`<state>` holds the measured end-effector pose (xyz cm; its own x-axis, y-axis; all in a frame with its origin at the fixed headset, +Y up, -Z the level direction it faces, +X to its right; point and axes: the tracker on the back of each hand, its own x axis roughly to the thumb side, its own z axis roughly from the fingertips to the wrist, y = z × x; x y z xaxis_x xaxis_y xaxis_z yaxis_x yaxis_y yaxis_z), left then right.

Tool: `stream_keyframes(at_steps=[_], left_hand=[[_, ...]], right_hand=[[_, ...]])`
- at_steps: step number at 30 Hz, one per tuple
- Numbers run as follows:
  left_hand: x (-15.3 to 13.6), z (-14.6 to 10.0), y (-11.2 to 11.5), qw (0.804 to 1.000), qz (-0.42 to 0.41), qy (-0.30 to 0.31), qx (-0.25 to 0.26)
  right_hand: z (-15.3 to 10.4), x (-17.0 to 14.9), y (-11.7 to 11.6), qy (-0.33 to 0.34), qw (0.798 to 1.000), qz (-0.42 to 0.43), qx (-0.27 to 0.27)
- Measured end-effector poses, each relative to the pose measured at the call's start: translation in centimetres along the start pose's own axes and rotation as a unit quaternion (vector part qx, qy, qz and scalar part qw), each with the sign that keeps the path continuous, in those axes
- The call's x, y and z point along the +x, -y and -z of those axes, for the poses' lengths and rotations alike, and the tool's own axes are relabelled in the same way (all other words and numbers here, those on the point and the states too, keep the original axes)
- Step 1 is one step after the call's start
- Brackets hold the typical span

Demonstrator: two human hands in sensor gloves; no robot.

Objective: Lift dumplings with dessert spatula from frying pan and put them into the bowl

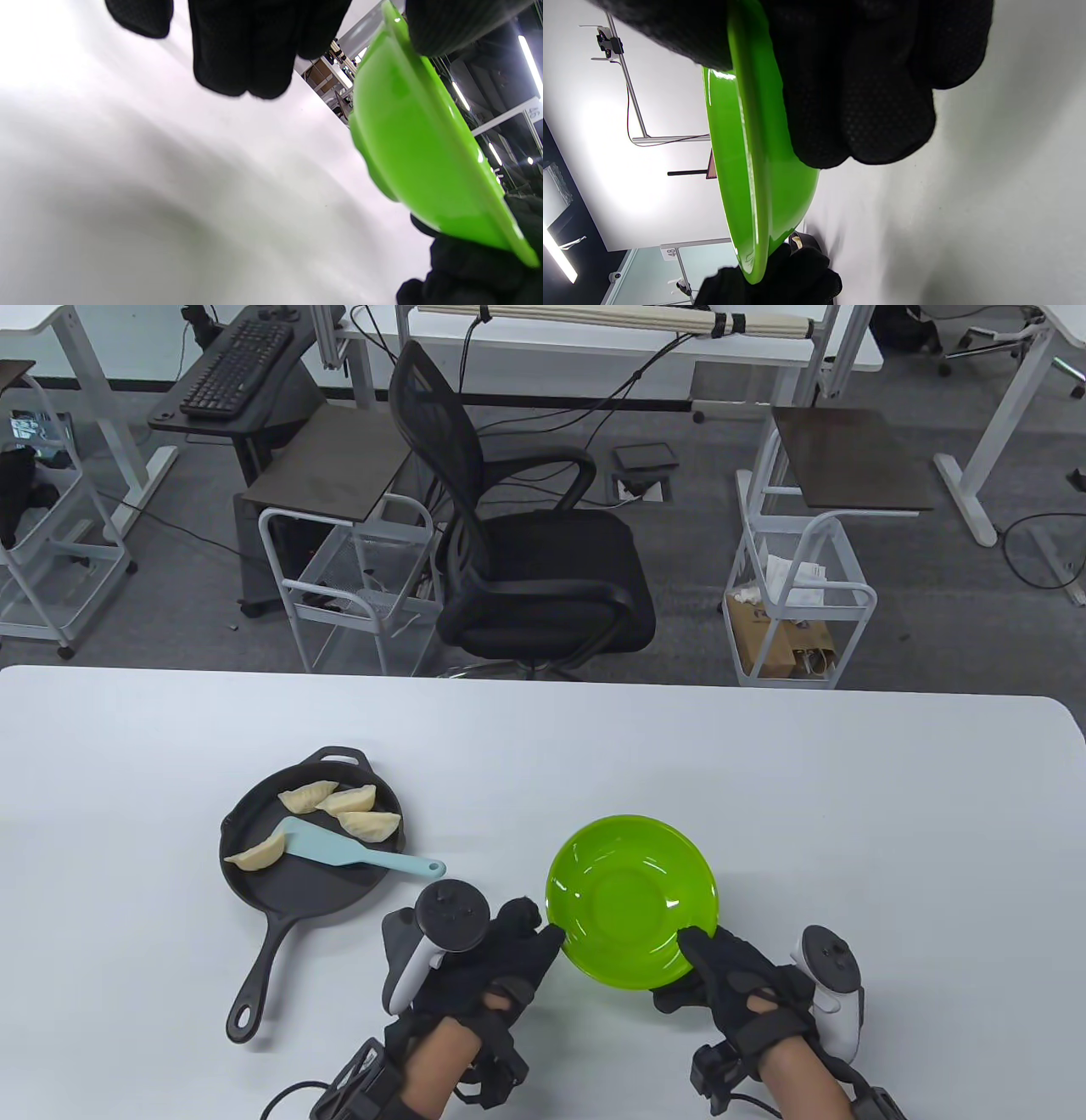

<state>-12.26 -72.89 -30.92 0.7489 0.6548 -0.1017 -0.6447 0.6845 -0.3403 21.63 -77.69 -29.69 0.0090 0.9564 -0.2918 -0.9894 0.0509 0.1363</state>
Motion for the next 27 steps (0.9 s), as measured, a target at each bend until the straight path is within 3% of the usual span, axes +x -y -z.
stream_keyframes(at_steps=[7,12,27], left_hand=[[-2.4,-0.7,0.6,0.998,0.054,-0.026,0.003],[-2.3,-0.9,0.9,0.994,0.1,-0.034,0.018],[-2.0,-1.3,0.5,0.995,0.089,-0.028,0.028]], right_hand=[[0.1,0.0,1.8,-0.015,0.999,0.025,-0.036],[0.3,-0.2,3.3,-0.029,0.996,0.04,-0.078],[2.1,-0.5,8.2,-0.089,0.97,0.08,-0.21]])
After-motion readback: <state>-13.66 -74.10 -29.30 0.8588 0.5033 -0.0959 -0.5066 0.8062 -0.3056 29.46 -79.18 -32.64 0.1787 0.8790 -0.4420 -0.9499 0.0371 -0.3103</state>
